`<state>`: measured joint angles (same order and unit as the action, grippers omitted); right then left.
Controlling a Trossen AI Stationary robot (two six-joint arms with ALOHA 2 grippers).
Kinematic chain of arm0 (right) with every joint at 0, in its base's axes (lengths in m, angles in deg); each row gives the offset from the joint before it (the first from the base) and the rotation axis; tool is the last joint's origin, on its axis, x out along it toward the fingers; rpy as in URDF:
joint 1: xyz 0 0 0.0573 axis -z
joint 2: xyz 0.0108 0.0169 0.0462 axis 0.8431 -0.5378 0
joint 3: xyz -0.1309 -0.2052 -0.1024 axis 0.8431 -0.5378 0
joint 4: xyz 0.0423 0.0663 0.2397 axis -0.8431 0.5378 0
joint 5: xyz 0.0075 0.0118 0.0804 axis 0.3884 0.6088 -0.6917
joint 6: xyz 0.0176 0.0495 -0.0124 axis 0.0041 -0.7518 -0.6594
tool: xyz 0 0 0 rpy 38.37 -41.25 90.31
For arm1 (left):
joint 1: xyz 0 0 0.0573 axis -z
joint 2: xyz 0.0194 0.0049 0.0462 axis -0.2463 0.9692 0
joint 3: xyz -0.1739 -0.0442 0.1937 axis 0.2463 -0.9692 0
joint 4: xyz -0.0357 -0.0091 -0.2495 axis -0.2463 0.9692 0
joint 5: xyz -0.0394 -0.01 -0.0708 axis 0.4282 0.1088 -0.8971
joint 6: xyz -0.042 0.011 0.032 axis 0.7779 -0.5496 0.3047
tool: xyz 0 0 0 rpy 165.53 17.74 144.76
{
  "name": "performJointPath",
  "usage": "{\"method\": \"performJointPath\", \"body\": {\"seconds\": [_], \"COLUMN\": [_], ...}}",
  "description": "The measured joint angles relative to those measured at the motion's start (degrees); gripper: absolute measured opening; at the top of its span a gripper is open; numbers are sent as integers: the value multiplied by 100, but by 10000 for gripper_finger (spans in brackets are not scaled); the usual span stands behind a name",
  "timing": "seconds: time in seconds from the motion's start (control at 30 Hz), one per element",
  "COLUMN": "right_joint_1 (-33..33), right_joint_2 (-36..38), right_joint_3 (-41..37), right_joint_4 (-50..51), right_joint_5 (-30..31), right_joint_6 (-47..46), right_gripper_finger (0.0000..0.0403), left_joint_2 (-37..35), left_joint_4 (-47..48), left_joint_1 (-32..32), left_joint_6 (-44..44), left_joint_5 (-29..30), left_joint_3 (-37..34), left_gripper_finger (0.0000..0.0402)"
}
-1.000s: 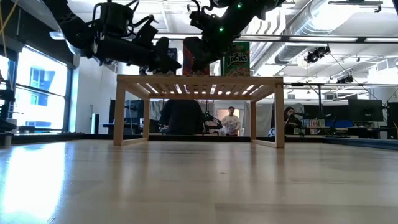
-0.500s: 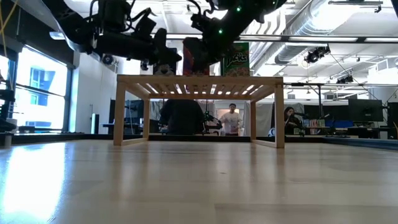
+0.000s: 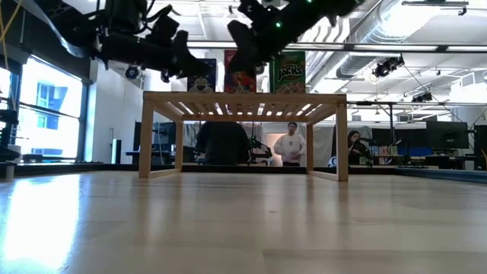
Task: Stack cereal on shelf
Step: Put the blue cereal box on the shelf aligned with the other blue cereal boxes
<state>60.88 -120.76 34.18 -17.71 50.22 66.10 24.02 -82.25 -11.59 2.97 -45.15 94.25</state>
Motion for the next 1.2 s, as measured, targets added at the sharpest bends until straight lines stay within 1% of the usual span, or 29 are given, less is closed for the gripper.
{"method": "performJointPath", "body": {"seconds": [0.07, 0.13, 0.33, 0.4, 0.5, 0.67, 0.73, 0.87, 0.93, 1.03, 1.1, 1.2], "right_joint_1": [-37, -72, -223, -282, -347, -384, -377, -260, -181, -77, -42, -39], "right_joint_2": [55, 140, 552, 698, 884, 1214, 1381, 1606, 1617, 1613, 1611, 1611], "right_joint_3": [-460, -825, -1804, -2178, -2818, -3692, -3942, -4165, -4192, -4132, -4102, -4100], "right_joint_4": [-783, -1358, -2721, -3200, -3924, -5032, -5136, -5021, -4995, -4677, -4588, -4584], "right_joint_5": [-594, -975, -1405, -1455, -1472, -1569, -1575, -1568, -1570, -1613, -1619, -1618], "right_joint_6": [24, 1, 27, 32, 29, 29, 2, -165, -272, -320, -281, -186], "right_gripper_finger": [0, 0, 0, 0, 0, 0, 0, 0, 0, 0, 0, 0], "left_joint_2": [-124, -232, -344, -345, -344, -340, -342, -340, -340, -340, -340, -333], "left_joint_4": [-3, 39, 241, 178, 54, -258, -312, -175, -9, 602, 1369, 2760], "left_joint_1": [0, 0, -2, -1, 115, 400, 513, 588, 675, 974, 1222, 1668], "left_joint_6": [-49, 23, 769, 796, 894, 1128, 1326, 1561, 1499, 1378, 1240, 1257], "left_joint_5": [-119, -270, -1075, -1359, -1625, -1661, -1663, -1663, -1521, -734, -195, 660], "left_joint_3": [-154, -276, -306, -306, -306, -218, -111, 35, 97, 316, 631, 1200], "left_gripper_finger": [7, 7, 7, 7, 7, 7, 7, 7, 7, 7, 8, 16]}}
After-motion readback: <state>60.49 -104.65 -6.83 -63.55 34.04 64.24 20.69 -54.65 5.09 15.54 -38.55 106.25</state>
